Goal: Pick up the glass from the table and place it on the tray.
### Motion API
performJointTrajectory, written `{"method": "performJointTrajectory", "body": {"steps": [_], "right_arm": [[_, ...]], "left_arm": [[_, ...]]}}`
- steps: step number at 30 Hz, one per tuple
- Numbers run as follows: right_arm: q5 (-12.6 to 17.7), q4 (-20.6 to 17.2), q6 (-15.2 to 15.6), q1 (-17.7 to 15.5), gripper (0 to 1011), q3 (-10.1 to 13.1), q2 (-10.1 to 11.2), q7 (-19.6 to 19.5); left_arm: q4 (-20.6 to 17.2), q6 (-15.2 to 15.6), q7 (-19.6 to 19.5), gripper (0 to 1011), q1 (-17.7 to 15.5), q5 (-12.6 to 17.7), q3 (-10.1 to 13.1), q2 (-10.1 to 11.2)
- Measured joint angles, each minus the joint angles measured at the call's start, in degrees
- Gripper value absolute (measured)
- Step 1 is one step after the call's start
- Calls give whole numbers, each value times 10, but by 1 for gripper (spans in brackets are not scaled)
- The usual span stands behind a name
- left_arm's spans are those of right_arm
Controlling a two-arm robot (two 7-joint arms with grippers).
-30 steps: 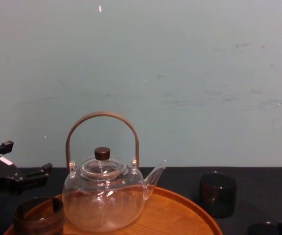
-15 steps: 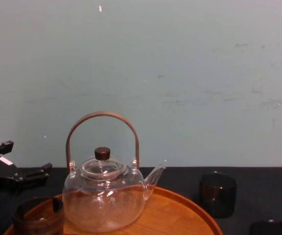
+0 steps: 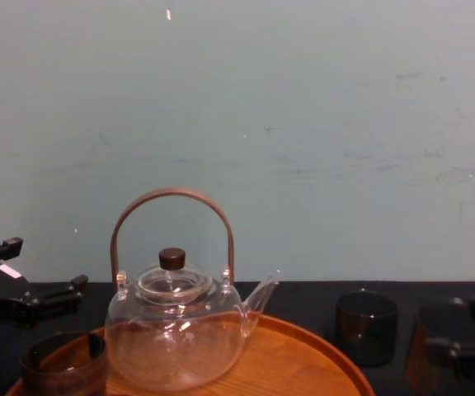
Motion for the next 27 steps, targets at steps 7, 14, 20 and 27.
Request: {"method": "performJointTrajectory", "body": {"steps": [7,14,20,27], "right_arm": [[-6,0,-10,34,904,-22,-5,15],[-17,12,-19,71,904,-55,-20,33],[-24,25,-26,98,904,-89,-35,49],[-30,36,-31,114,904,-119,-46,62]], "left_arm": [[0,0,0,1001,0,0,0,0],[0,0,0,1001,0,0,0,0],[0,0,0,1001,0,0,0,0],[0,0,0,1001,0,0,0,0]]}}
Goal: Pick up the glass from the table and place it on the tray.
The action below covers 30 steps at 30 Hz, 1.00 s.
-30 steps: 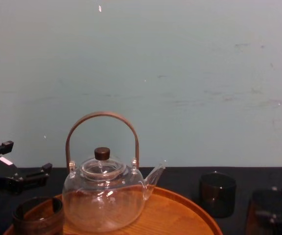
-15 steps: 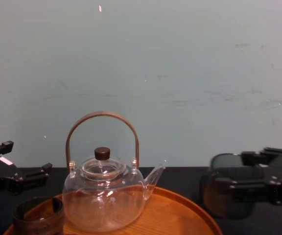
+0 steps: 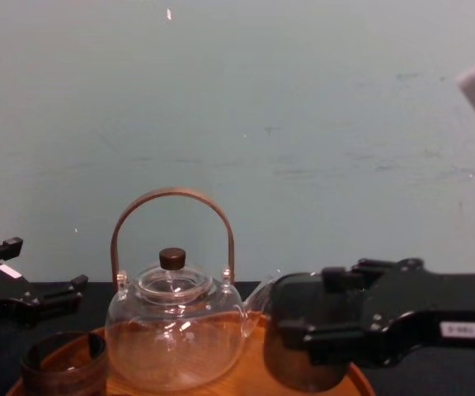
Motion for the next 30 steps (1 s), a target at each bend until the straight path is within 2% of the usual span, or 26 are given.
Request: {"method": "performJointTrajectory", "body": {"steps": [11,30], "right_arm": [[-2,15,-5,12,905,-35,-7,19],[14,41,-22,17,904,-66,-5,47]], "left_arm": [[0,0,0,1001,0,0,0,0],[0,0,0,1001,0,0,0,0]]}}
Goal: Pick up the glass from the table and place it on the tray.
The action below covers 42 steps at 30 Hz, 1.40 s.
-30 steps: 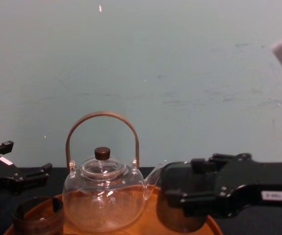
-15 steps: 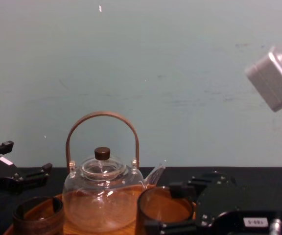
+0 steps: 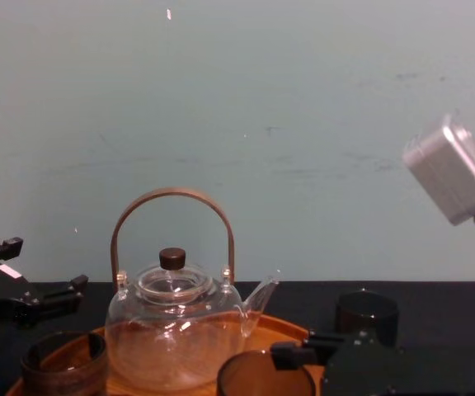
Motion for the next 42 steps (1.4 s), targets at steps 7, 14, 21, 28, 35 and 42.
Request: {"method": "performJointTrajectory", "body": {"steps": [7,14,21,28,35,42], "right_arm": [[7,16,-5,4,904,-9,-2,8],[10,31,-7,8,904,-15,-5,9],[10,42,-9,12,904,-19,-7,9],[9,48,-8,14,905,-22,-9,7],[5,50,-4,14,905,-23,-10,4],[-1,50,-4,14,904,-27,-8,5]], "left_arm": [[0,0,0,1001,0,0,0,0],[0,0,0,1001,0,0,0,0],[0,0,0,1001,0,0,0,0],[0,0,0,1002,0,0,0,0],[0,0,0,1001,0,0,0,0],[0,0,0,1001,0,0,0,0]]}}
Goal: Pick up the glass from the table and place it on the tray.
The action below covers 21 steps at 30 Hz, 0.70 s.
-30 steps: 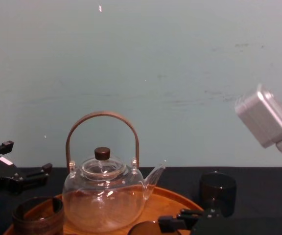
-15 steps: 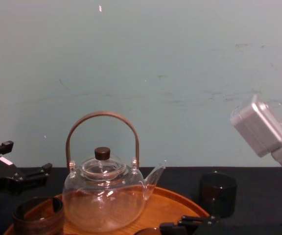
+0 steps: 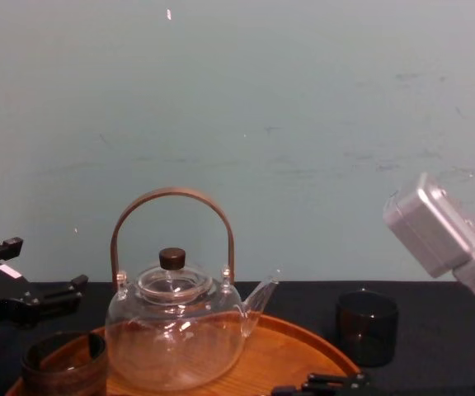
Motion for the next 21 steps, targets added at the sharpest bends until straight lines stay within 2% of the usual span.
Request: {"method": "performJointTrajectory", "body": {"steps": [9,15,21], "right_arm": [[1,0,0,0,904,1,0,0],[2,-1,0,0,1002,1,-1,0],[2,-1,1,0,1002,2,-1,0]], "left_arm": [[0,0,0,1001,0,0,0,0],[0,0,0,1001,0,0,0,0],[0,0,0,1001,0,0,0,0]]}}
